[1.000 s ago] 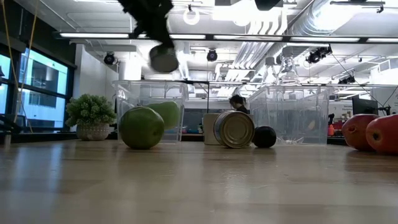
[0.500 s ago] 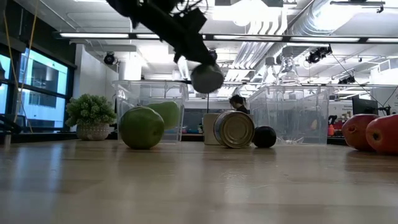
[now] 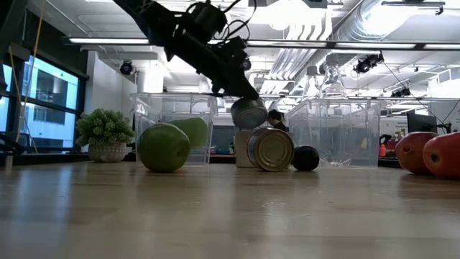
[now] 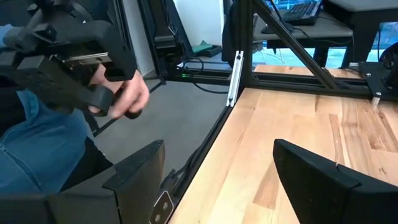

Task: Pick & Place Food Item
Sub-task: Put the green tuna can into the gray bin, then put the red apple into the left transparent bin

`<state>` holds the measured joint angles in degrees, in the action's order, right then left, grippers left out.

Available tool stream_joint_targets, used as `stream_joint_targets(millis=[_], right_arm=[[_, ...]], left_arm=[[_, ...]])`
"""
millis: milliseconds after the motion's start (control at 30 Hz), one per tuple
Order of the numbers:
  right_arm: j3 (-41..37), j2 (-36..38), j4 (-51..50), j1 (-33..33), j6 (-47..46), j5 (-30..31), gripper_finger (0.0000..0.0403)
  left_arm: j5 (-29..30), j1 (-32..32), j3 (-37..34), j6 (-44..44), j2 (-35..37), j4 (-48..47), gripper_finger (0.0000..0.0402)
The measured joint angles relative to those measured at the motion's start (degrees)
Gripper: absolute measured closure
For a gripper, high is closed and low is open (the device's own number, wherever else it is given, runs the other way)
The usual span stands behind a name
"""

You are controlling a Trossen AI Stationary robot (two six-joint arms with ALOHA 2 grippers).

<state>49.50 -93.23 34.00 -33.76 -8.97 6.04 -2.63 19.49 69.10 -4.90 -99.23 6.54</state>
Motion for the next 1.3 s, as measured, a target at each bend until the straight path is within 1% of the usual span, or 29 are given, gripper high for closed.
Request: stream_joint_targets(millis=[100, 200, 433, 533, 600, 733, 800, 867, 967, 1067, 1133, 1300], right_arm=[[0.00, 0.00, -0.64, 0.00, 0.02, 0.01, 0.0114], [0.00, 0.00, -0.68, 0.00, 0.04, 0.01, 0.0114], [0.00, 0.00, -0.68, 0.00, 0.04, 0.01, 0.0114], [0.00, 0.00, -0.73, 0.00, 0.03, 0.01, 0.0114], [0.00, 0.00, -0.74, 0.00, 0.04, 0.01, 0.0114], [0.00, 0.00, -0.88, 0.00, 0.02, -0.05, 0.0114], [0.00, 0.00, -2.07, -0.01, 0.02, -0.53, 0.0114], [0.02, -0.02, -3.47, -0.02, -0.55, -1.28, 0.0114], [0.00, -0.02, -4.71, 0.00, -3.87, -3.30, 0.0114], [0.00, -0.02, -5.87, 0.00, -7.15, -4.09, 0.0114], [0.00, -0.02, -5.54, 0.00, -7.76, -4.52, 0.0114], [0.02, -0.02, -4.01, 0.08, -7.73, -4.52, 0.0114]], left_arm=[[0.94, 0.00, 0.00, -1.42, -0.06, -0.01, 0.0397], [1.31, -0.04, 0.00, -2.22, -0.03, 0.17, 0.0378], [0.96, -0.15, 0.00, -1.01, -0.03, 0.57, 0.0300], [0.96, -0.24, 0.00, 1.42, 0.03, 0.71, 0.0275], [1.01, -0.59, 0.00, 3.29, 0.41, 0.81, 0.0267], [0.96, -2.75, 0.00, 6.10, 2.50, -0.07, 0.0264], [0.87, -4.18, 0.00, 6.43, 4.77, -4.20, 0.0263], [1.72, -5.56, 0.00, 4.94, 7.40, -9.62, 0.0263], [5.60, -8.15, 0.00, 5.67, 11.78, -19.12, 0.0263], [9.67, -10.87, 0.00, 11.92, 16.30, -27.68, 0.0263], [11.25, -12.60, 0.00, 16.68, 19.10, -32.15, 0.0263], [11.93, -16.05, 0.00, 27.00, 26.46, -44.18, 0.0263]])
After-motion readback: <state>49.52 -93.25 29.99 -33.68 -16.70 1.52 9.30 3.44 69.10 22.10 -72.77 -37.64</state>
